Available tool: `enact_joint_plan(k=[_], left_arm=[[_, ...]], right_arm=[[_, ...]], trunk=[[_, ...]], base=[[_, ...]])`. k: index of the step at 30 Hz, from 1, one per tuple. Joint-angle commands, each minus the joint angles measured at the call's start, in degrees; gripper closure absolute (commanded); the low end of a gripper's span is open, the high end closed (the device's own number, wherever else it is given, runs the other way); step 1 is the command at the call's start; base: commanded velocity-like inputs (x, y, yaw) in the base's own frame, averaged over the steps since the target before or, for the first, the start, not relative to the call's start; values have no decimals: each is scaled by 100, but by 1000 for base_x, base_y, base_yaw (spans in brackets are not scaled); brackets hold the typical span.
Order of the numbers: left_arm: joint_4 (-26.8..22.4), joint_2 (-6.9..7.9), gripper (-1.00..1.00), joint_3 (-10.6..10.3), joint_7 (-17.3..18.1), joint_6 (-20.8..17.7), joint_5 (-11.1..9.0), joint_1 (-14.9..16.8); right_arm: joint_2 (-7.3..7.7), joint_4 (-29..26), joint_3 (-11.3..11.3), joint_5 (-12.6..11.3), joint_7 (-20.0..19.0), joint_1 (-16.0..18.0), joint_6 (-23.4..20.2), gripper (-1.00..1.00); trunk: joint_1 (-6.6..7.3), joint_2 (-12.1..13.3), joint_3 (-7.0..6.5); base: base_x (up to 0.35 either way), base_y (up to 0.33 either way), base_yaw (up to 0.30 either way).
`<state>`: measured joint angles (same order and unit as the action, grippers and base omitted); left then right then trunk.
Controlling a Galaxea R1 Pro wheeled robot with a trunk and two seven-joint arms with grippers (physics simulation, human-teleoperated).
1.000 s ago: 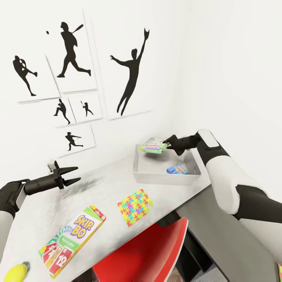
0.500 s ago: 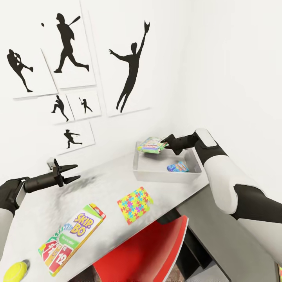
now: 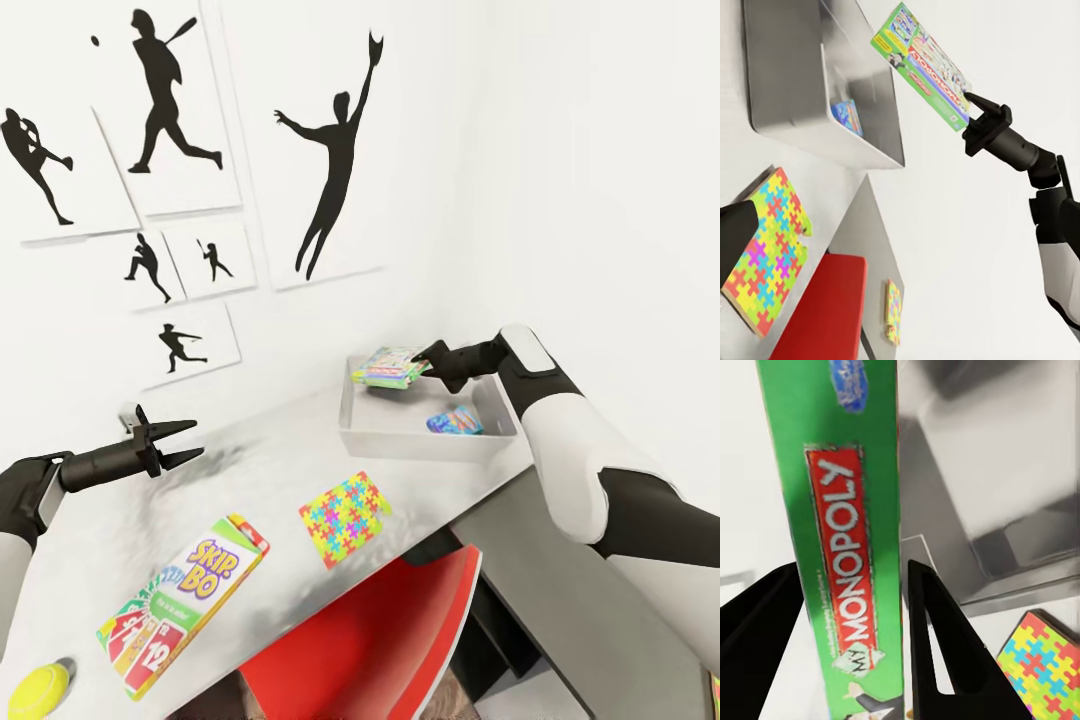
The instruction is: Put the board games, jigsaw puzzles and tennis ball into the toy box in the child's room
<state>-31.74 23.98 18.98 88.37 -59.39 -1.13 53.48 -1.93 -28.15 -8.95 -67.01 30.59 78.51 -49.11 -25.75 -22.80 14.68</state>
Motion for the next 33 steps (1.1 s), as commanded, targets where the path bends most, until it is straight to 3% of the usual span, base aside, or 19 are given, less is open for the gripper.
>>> enact_joint_plan(k=[1,33], left_arm=[[1,1,-100,1,26,-61,7,5],[1,10,-100,-8,47,-61,7,5]], right_arm=[[-3,-6,-36,-49,62,6,-9,100],[43,-6,-28,-35,37,2,-11,100]], trunk=[[-3,-12,21],[-3,-12,317]], base=[[0,0,0],[0,0,0]])
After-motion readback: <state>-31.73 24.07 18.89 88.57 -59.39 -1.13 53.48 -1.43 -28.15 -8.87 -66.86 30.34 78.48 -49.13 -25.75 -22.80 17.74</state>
